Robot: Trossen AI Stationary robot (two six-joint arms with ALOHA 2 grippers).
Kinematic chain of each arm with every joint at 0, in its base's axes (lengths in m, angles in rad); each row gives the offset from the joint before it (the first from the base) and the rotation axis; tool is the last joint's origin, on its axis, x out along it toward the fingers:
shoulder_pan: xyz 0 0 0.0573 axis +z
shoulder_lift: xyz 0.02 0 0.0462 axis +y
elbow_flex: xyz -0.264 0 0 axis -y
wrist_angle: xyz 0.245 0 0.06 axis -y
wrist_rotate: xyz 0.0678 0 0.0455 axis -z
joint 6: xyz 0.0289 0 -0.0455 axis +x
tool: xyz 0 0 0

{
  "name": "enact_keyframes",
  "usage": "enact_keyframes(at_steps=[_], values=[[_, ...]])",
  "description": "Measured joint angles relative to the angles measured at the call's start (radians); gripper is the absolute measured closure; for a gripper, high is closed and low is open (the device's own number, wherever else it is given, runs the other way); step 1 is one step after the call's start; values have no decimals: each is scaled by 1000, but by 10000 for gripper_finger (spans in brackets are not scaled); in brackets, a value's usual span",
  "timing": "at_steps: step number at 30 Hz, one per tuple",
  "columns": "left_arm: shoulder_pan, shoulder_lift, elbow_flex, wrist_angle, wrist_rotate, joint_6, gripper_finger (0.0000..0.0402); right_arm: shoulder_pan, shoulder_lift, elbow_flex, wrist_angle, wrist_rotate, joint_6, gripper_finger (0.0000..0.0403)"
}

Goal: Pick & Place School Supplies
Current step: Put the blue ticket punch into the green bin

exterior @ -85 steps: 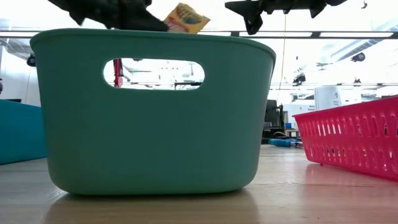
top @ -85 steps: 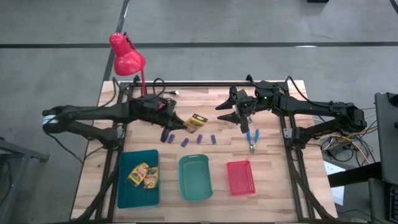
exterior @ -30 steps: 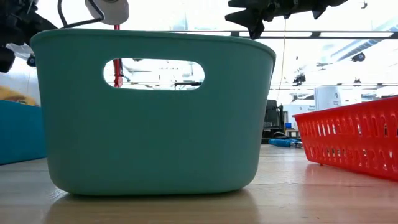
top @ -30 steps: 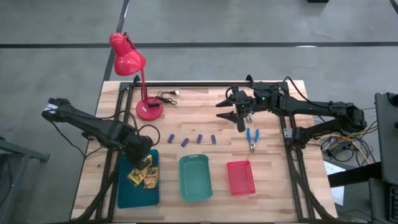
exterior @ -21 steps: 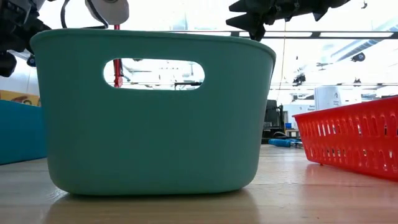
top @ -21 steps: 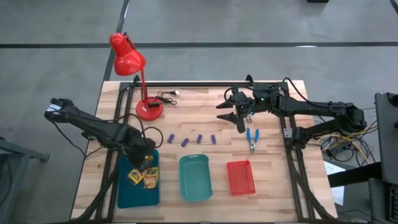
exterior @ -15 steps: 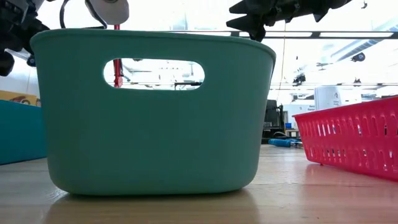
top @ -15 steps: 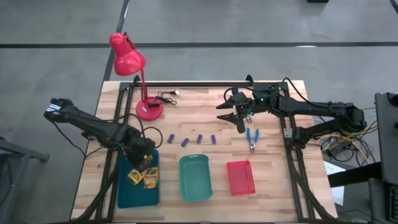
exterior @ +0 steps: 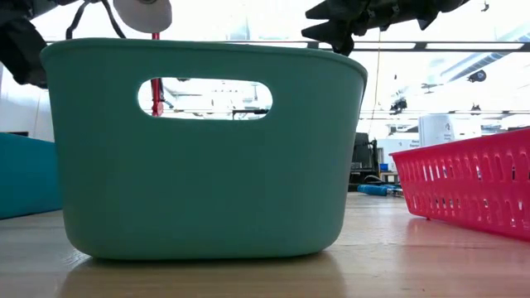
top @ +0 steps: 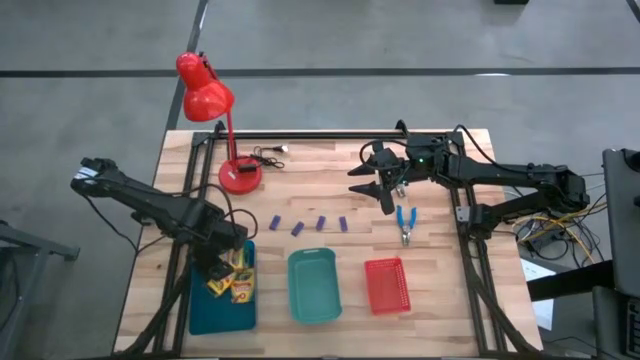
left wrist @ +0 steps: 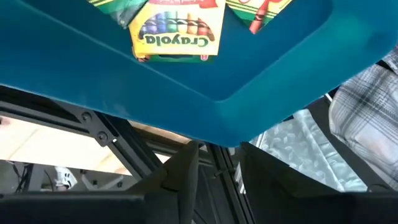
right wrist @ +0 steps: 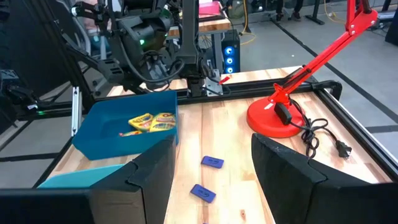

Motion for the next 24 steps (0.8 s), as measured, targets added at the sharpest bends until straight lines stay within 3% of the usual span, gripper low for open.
enact_keyframes(at_steps=[7,11,24], values=[[1,0,0,22,-8,3,280,0,0,0,0,0,0,197],[1,0,0,92,-93,51,280,0,0,0,0,0,0,197],[21,0,0,629,-263,249,280,0,0,0,0,0,0,197]])
